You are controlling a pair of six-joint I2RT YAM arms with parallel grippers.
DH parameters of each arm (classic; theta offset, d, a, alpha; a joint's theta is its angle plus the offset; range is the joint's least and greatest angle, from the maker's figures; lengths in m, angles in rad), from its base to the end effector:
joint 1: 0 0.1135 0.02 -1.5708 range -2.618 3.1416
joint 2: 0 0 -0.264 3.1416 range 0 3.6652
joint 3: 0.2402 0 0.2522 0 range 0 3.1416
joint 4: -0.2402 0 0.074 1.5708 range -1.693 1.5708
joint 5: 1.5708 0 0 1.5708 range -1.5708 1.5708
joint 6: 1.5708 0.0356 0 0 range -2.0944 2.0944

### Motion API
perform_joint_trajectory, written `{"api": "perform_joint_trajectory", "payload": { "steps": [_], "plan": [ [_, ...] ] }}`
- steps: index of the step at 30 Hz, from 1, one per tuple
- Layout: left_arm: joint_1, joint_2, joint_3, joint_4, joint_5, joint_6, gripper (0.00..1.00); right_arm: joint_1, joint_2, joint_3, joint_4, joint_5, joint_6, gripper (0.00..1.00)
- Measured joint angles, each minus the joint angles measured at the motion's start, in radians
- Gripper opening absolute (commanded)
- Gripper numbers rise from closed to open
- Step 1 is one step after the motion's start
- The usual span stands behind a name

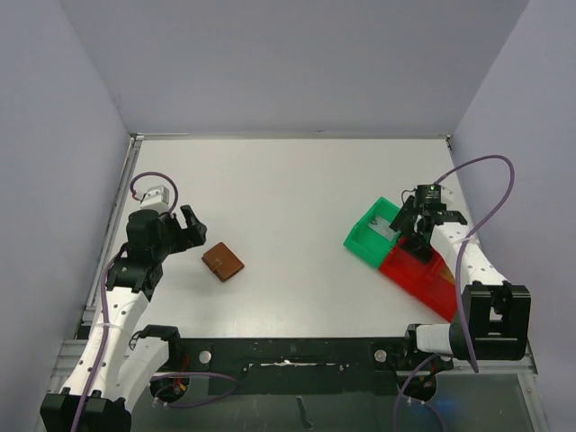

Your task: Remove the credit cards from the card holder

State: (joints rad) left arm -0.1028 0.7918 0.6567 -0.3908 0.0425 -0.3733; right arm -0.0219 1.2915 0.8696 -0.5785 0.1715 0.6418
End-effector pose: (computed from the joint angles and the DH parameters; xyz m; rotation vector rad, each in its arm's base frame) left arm 0.1790 -0.0200 0.2728 -0.2593 2.0975 -0.3306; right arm 0.2540 -0.0116 0.2299 0.8909 2.3881 0.0193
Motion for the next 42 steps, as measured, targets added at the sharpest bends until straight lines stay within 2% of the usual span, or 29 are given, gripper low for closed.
{"api": "perform_joint_trajectory", "payload": {
  "steps": [10,18,28,31,42],
  "plan": [
    [0.000,0.000,0.000,0.000,-0.019,0.000,0.80,0.026,0.085,0.018,0.006,0.046,-0.001,0.52],
    [0.000,0.002,0.000,0.000,-0.027,0.000,0.79,0.051,0.126,0.046,0.010,0.057,-0.002,0.50],
    [0.000,-0.015,0.000,0.000,-0.031,0.000,0.78,0.087,0.174,0.085,0.008,0.079,-0.006,0.42],
    [0.000,-0.016,0.000,0.000,-0.032,0.000,0.78,0.102,0.186,0.095,0.007,0.086,-0.006,0.35],
    [0.000,-0.015,0.000,0.000,-0.035,0.000,0.78,0.198,0.275,0.187,-0.002,0.092,-0.005,0.34]
  ]
}}
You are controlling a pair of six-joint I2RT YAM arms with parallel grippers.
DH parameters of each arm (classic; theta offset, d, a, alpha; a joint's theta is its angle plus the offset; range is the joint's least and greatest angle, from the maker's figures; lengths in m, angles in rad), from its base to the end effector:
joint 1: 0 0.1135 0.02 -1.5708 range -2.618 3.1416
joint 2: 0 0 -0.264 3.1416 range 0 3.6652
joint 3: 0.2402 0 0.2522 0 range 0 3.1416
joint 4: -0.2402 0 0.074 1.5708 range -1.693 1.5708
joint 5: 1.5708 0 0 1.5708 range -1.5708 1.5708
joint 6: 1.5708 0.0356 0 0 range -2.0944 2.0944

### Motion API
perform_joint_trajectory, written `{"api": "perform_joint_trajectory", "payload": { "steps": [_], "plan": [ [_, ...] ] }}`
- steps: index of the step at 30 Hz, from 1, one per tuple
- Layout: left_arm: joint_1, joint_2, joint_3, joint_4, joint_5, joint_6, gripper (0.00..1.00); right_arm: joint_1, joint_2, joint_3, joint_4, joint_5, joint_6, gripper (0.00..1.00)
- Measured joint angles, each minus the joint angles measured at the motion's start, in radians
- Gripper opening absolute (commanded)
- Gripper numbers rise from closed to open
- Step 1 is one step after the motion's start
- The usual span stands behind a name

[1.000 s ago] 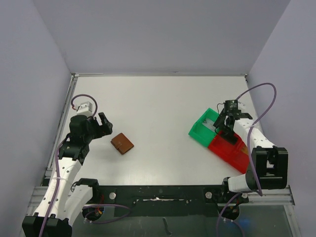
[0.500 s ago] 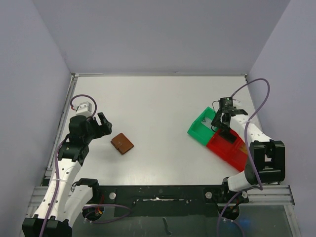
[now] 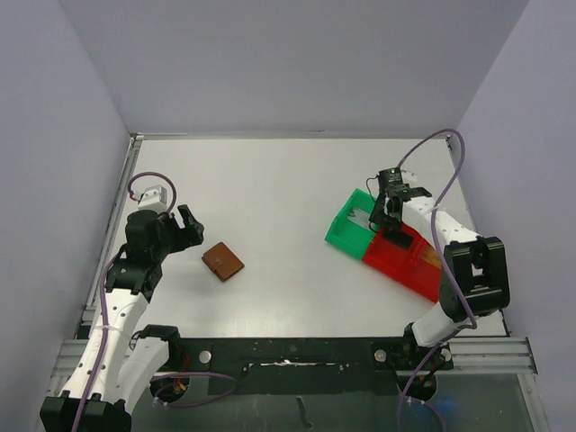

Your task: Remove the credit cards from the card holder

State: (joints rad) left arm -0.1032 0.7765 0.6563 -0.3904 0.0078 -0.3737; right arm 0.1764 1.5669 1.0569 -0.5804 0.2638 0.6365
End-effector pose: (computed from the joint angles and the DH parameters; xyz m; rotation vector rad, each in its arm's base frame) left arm 0.1767 -0.0186 0.2751 -0.2777 2.0767 -0.2980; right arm 0.3089 0.0456 0.2142 0.6748 2.5109 -0.0650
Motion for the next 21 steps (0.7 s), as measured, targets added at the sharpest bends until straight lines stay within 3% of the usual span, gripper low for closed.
{"api": "perform_joint_trajectory", "payload": {
  "steps": [21],
  "plan": [
    [0.000,0.006,0.000,-0.001,-0.029,0.000,0.77,0.356,0.456,0.533,-0.035,0.031,-0.043,0.35]
  ]
}}
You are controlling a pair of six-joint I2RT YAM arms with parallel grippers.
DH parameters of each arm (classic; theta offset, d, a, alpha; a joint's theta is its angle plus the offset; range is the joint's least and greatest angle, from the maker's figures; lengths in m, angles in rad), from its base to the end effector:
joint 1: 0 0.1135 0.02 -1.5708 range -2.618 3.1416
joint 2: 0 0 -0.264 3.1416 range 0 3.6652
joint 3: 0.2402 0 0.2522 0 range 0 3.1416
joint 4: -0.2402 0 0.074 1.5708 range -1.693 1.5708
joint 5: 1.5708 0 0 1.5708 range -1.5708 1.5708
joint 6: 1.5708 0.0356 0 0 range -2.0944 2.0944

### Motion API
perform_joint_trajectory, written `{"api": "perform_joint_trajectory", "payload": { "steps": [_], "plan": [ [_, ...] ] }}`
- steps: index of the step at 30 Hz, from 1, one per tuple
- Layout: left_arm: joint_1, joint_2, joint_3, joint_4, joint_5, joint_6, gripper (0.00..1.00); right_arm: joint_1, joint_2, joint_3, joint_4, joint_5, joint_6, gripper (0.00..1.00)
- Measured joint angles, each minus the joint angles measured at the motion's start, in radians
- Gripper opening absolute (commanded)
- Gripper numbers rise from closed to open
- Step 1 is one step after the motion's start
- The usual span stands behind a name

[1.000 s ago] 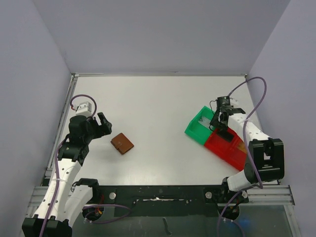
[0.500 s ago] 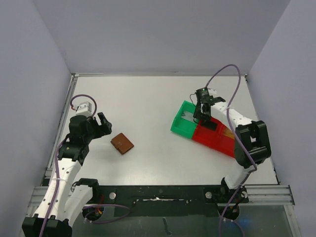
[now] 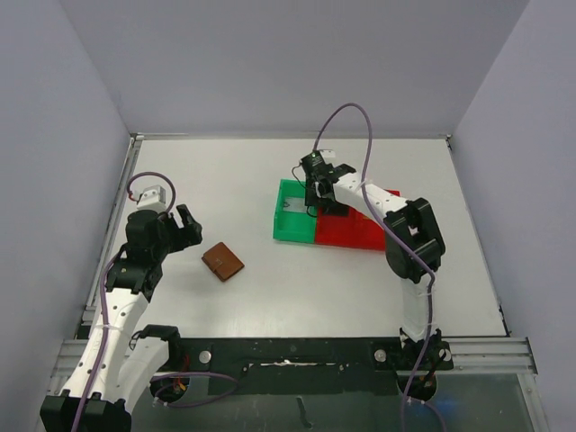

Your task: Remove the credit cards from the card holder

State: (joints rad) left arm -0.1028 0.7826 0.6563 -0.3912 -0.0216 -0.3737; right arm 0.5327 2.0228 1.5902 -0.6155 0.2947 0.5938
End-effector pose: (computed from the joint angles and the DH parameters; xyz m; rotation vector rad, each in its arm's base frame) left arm 0.1777 -0.0176 0.2741 -0.2965 2.0782 -0.2660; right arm 0.3815 0.2129 0.2091 0.1789 2.5426 0.0441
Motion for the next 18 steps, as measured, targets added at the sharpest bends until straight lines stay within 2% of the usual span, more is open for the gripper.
{"api": "perform_joint_trajectory", "payload": {
  "steps": [6,18],
  "plan": [
    [0.000,-0.018,0.000,0.000,-0.018,-0.001,0.77,0.032,0.063,0.085,-0.014,-0.018,-0.016,0.36],
    [0.001,-0.028,0.000,0.000,-0.032,-0.007,0.77,0.054,0.084,0.172,-0.046,-0.048,-0.024,0.37]
  ]
}}
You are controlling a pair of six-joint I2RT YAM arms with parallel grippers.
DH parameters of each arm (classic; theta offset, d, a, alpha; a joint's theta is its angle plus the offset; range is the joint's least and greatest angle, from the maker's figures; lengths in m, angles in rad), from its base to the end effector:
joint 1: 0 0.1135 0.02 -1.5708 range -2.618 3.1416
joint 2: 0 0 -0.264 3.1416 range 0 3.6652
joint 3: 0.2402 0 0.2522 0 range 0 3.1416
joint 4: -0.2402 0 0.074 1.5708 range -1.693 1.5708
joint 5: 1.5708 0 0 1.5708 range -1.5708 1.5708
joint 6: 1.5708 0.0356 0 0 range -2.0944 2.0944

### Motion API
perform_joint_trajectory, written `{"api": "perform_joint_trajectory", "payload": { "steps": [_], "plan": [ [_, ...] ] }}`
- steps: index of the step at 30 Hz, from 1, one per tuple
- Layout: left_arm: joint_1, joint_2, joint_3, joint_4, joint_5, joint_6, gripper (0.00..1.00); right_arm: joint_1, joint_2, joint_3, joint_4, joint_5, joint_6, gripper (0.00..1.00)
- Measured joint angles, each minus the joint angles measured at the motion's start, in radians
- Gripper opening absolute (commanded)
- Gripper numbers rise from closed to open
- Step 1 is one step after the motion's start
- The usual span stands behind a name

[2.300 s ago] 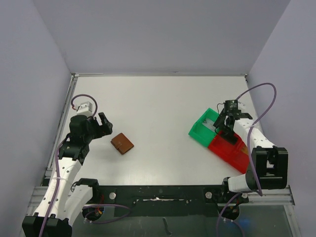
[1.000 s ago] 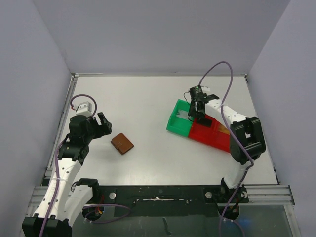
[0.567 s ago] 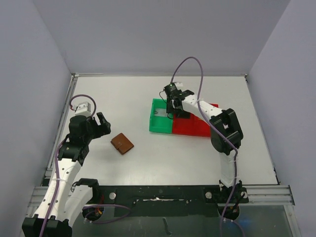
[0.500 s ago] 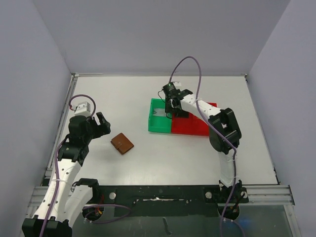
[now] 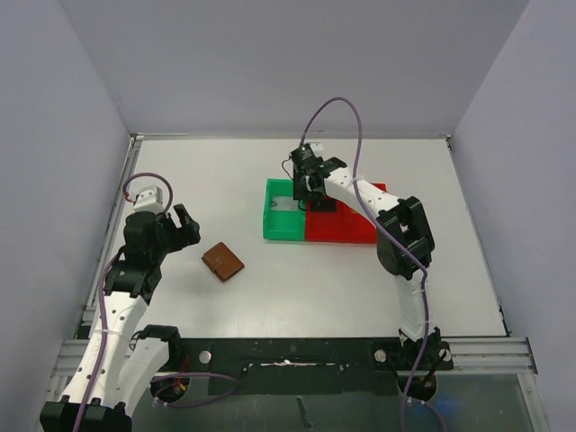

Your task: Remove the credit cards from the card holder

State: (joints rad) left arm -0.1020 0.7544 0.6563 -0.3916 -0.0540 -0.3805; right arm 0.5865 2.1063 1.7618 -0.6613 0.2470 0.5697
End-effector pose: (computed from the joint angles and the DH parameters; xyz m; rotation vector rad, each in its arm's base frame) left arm 0.1733 -0.0158 0.2785 -0.3203 2.0436 -0.2423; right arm 0.3910 0.2494 0.2226 0.0700 2.5352 0.1385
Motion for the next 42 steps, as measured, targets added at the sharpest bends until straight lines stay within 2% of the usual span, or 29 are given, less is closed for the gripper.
{"api": "perform_joint_trajectory", "payload": {
  "steps": [9,22,26,31,37,42],
  "plan": [
    [0.000,0.000,0.000,0.000,-0.002,0.000,0.77,0.017,0.035,0.053,-0.016,-0.018,-0.003,0.38],
    [0.000,-0.006,0.000,0.000,-0.029,-0.002,0.78,0.043,0.022,0.099,-0.041,-0.021,-0.034,0.57],
    [0.004,-0.028,0.000,-0.003,-0.075,-0.010,0.79,0.071,-0.063,-0.003,0.035,-0.063,-0.051,0.58],
    [0.008,-0.077,0.000,-0.018,-0.201,-0.038,0.79,0.157,-0.161,-0.110,0.177,-0.150,-0.058,0.57],
    [0.027,-0.117,0.000,-0.042,-0.331,-0.084,0.79,0.282,-0.147,-0.113,0.328,-0.215,-0.045,0.56],
    [0.047,-0.157,0.000,-0.059,-0.408,-0.114,0.79,0.356,-0.067,-0.112,0.399,-0.259,-0.036,0.56]
  ]
}}
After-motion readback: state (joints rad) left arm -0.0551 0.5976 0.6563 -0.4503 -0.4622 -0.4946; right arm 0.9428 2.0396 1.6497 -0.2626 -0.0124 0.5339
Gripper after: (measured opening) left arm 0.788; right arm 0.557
